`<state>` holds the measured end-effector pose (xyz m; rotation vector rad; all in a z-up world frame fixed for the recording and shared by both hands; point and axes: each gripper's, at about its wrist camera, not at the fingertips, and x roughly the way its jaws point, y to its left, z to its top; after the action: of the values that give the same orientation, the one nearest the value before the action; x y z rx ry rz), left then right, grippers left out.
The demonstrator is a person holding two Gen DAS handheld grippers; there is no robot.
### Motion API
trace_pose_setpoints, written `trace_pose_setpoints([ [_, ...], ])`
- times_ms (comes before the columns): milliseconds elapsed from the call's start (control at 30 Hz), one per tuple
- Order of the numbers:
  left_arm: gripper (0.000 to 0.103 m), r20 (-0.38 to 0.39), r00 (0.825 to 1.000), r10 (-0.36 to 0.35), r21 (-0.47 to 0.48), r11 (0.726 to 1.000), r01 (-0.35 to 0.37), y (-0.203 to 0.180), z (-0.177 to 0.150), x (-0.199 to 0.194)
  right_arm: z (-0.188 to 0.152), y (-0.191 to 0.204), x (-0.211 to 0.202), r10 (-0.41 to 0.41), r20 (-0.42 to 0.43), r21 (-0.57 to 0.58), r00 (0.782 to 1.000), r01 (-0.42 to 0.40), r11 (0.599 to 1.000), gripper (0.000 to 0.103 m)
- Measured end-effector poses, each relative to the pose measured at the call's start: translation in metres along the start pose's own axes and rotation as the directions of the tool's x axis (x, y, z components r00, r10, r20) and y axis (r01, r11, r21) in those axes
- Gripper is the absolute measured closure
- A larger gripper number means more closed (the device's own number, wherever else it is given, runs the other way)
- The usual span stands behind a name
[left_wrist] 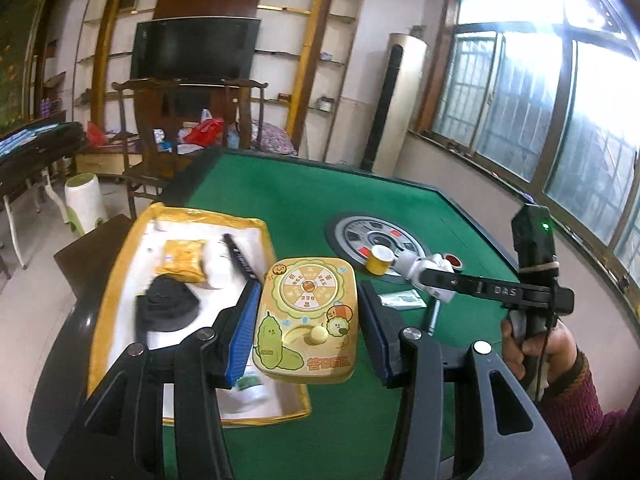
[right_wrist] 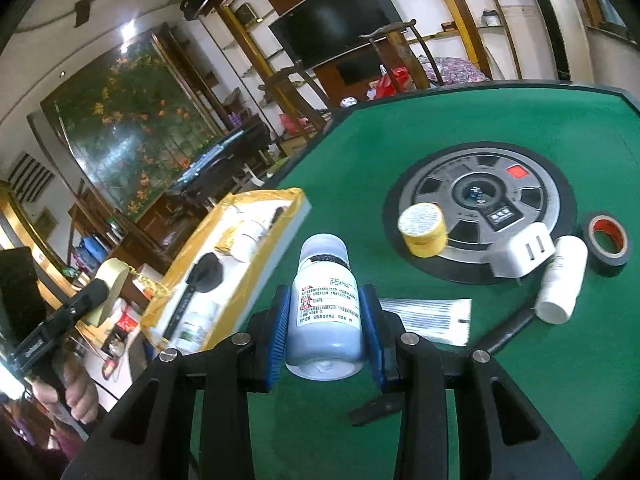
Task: Organize rigid objects
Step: 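Carry the keychain tag and white bottle toward the white tray with both grippers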
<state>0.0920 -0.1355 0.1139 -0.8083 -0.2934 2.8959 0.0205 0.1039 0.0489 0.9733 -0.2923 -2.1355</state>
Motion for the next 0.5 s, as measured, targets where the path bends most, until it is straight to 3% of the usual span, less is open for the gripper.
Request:
trace_pose_setpoints([
  [500,0.057,0.008,0.998,0.059,-0.117,0.991,-0.057,0.063,-0.016,-0.003,-0.002,0.085,0.038,0.101,-0.038,-0.09,0.994,-0.104,0.991,0.072],
])
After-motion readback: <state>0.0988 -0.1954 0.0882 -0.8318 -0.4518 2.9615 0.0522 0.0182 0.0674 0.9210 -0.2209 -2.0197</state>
